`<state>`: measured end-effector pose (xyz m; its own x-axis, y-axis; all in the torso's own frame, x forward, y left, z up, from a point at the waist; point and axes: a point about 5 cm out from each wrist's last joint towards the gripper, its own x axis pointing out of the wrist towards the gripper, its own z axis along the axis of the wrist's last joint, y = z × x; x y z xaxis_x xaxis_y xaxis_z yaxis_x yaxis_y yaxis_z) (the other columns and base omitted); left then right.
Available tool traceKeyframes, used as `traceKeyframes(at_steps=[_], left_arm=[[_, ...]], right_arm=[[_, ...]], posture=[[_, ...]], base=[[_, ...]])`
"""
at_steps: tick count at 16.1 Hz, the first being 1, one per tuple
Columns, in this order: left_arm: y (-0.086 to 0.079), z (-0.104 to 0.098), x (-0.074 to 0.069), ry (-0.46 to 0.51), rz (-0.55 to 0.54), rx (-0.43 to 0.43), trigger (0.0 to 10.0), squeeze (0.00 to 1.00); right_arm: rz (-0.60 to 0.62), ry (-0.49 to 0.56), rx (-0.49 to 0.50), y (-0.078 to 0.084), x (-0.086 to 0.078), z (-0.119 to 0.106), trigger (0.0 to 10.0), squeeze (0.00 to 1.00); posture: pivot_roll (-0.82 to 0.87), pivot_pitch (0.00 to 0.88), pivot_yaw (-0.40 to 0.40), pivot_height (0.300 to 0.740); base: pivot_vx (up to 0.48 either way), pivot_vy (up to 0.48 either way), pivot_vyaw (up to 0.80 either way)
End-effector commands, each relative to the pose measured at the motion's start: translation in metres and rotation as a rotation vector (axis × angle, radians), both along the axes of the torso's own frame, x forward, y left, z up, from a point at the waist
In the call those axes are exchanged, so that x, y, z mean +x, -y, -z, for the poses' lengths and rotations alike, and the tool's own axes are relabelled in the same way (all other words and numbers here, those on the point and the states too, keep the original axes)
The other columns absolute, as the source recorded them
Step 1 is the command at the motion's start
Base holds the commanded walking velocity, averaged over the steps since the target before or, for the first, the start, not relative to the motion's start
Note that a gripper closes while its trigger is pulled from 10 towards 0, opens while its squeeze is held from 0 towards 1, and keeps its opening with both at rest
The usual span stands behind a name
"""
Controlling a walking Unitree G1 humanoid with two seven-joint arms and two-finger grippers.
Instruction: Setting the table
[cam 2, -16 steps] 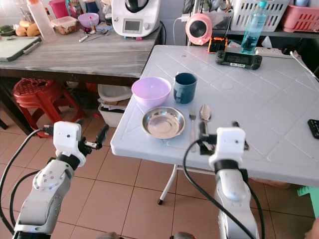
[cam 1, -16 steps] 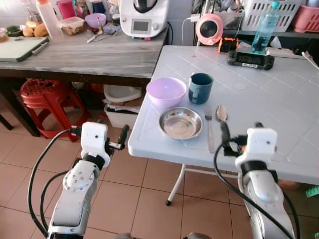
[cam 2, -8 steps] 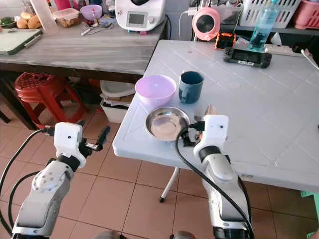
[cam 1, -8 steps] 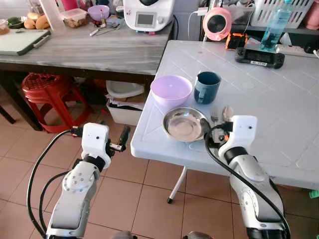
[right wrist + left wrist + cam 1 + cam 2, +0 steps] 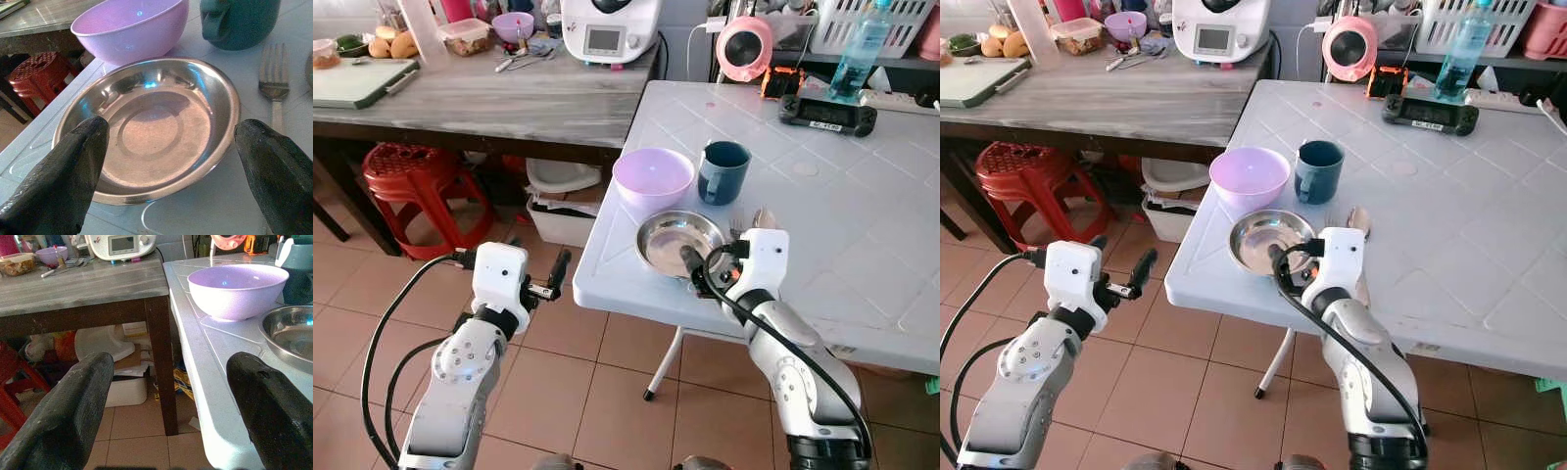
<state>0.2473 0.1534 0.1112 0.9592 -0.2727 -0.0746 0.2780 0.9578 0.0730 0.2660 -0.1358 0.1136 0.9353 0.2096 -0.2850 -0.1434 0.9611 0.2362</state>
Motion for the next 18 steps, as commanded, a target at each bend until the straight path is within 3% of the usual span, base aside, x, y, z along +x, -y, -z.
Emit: traceKeyframes(at_steps=[1,3,4,5,6,8,9,10,11,12,13,14,15,16,18], left_arm=[[-0.001,-0.002,-0.001,0.002,0.008,0.022,10.0,0.0],[-0.001,-0.002,0.0,0.004,0.011,0.026,10.0,0.0],[-0.001,-0.002,0.0,0.004,0.012,0.027,10.0,0.0],[-0.001,-0.003,0.0,0.004,0.012,0.028,10.0,0.0],[-0.001,-0.003,0.0,0.004,0.012,0.029,10.0,0.0],[-0.001,-0.003,0.0,0.005,0.012,0.03,10.0,0.0],[-0.001,-0.003,0.0,0.006,0.012,0.03,10.0,0.0],[-0.001,-0.004,0.0,0.006,0.011,0.031,10.0,0.0],[-0.001,-0.004,0.0,0.006,0.011,0.031,10.0,0.0],[-0.001,-0.004,0.0,0.006,0.01,0.03,10.0,0.0],[0.0,-0.004,0.001,0.005,0.011,0.031,10.0,0.0],[0.0,-0.004,0.001,0.006,0.013,0.03,10.0,0.0],[0.0,-0.004,0.001,0.007,0.013,0.03,10.0,0.0],[0.0,-0.005,0.001,0.008,0.012,0.029,10.0,0.0],[0.001,-0.005,0.001,0.007,0.011,0.028,10.0,0.0]], right_arm=[[0.007,-0.016,0.019,-0.001,0.004,-0.001,10.0,0.0],[0.022,-0.031,0.046,-0.001,0.008,-0.001,10.0,0.0],[0.018,-0.031,0.063,-0.002,0.009,-0.002,4.1,0.0],[0.013,-0.035,0.058,-0.003,0.011,-0.004,3.5,0.0],[0.021,-0.039,0.056,-0.002,0.012,-0.003,10.0,0.05],[0.035,-0.053,0.06,-0.001,0.013,-0.002,10.0,1.0],[0.037,-0.058,0.046,-0.001,0.013,0.0,10.0,0.98],[0.042,-0.057,0.052,-0.001,0.013,-0.001,10.0,0.64],[0.044,-0.047,0.052,0.0,0.014,-0.003,10.0,0.18],[0.043,-0.036,0.054,0.0,0.014,-0.005,10.0,0.25],[0.062,-0.044,0.038,0.003,0.015,-0.004,10.0,1.0],[0.081,-0.053,0.042,0.006,0.015,-0.003,10.0,0.86],[0.08,-0.051,0.041,0.006,0.015,-0.003,10.0,0.65],[0.096,-0.03,0.048,0.007,0.016,-0.007,10.0,0.0],[0.127,0.0,0.061,0.01,0.017,-0.013,10.0,0.0]], posture=[[0.0,0.0,0.05,0.74],[0.0,0.0,0.05,0.74],[0.0,0.0,0.051,0.74],[0.01,0.0,0.051,0.74],[0.01,0.0,0.052,0.74],[0.01,0.002,0.052,0.74],[0.01,0.006,0.054,0.74],[0.01,0.007,0.052,0.74],[0.01,0.011,0.053,0.74],[0.01,0.012,0.054,0.74],[0.0,0.015,0.054,0.74],[0.0,0.018,0.054,0.74],[0.0,0.018,0.054,0.74],[0.0,0.024,0.055,0.74],[0.0,0.03,0.055,0.74]], base=[[0.0,0.0,0.0],[0.0,0.0,0.0],[0.0,0.0,0.0],[0.0,0.0,0.0],[0.0,0.0,0.0],[0.0,0.0,0.0],[0.0,0.0,0.0],[0.0,0.0,0.0],[0.0,0.0,0.0],[0.0,0.0,0.0],[0.0,0.0,0.0],[0.0,0.0,0.0],[0.0,0.0,0.0],[0.0,0.0,0.0],[0.0,0.0,0.0]])
